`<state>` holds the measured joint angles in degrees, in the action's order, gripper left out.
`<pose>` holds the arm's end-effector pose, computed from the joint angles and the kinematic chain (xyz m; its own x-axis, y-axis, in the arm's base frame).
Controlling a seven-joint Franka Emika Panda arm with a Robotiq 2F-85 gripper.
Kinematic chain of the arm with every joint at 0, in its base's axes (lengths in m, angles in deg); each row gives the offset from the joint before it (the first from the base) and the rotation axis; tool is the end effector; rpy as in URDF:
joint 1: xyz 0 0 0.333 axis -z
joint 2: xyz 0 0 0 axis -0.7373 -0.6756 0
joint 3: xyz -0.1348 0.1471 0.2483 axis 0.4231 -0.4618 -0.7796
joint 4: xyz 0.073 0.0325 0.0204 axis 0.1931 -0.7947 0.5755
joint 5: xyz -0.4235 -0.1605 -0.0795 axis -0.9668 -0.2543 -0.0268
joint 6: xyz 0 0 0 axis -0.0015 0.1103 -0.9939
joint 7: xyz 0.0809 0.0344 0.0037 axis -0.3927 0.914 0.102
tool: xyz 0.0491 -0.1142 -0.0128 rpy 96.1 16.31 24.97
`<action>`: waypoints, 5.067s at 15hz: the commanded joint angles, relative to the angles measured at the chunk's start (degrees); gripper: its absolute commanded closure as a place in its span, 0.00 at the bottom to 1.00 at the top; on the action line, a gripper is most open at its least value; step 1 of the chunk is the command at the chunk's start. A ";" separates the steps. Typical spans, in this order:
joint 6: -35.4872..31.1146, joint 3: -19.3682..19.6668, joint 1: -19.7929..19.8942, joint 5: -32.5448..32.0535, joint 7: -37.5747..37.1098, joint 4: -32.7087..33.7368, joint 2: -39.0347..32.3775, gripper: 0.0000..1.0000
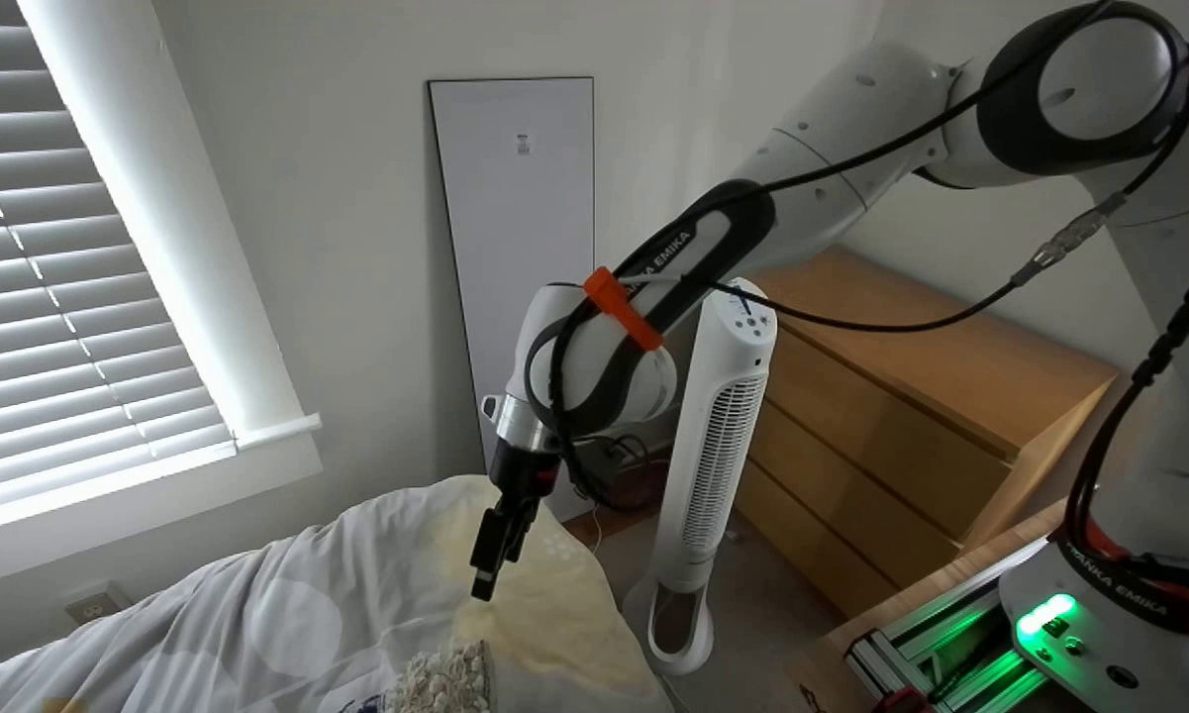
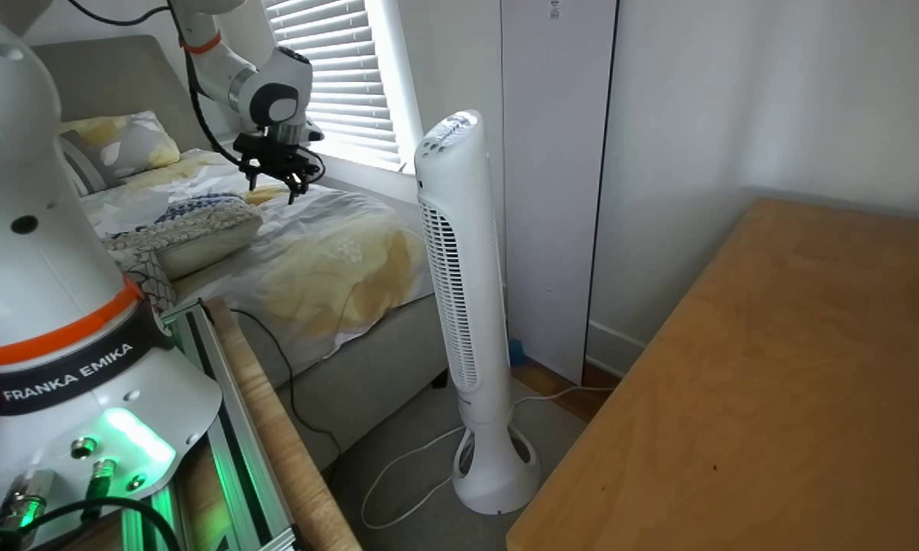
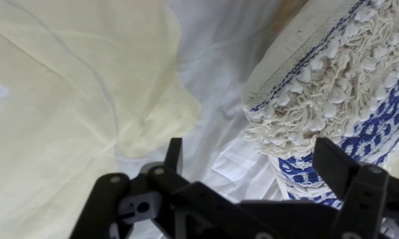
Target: Move the pillow from the bed to the table
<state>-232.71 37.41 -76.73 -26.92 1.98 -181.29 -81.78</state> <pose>0.3629 0.5840 0.0936 0.6289 0.7677 0.1228 0.7096 -0.5023 -0.4941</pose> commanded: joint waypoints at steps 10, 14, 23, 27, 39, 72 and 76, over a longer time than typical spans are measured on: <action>-0.61 -6.73 1.10 -8.80 2.93 11.23 -14.93 0.00; 0.97 -10.17 1.44 -10.69 5.66 17.25 -23.19 0.00; 0.47 -15.00 4.24 -14.07 8.00 20.24 -27.87 0.69; 0.06 -15.76 8.18 -15.32 5.57 13.65 -19.22 0.98; 12.42 -15.38 10.86 -14.30 6.51 13.52 -11.96 0.60; 20.63 -20.79 5.07 -14.05 17.03 34.67 -31.64 0.97; 16.80 -20.79 9.83 -14.43 13.17 24.71 -20.80 0.96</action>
<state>-211.86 16.54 -71.67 -41.03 18.34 -146.49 -112.22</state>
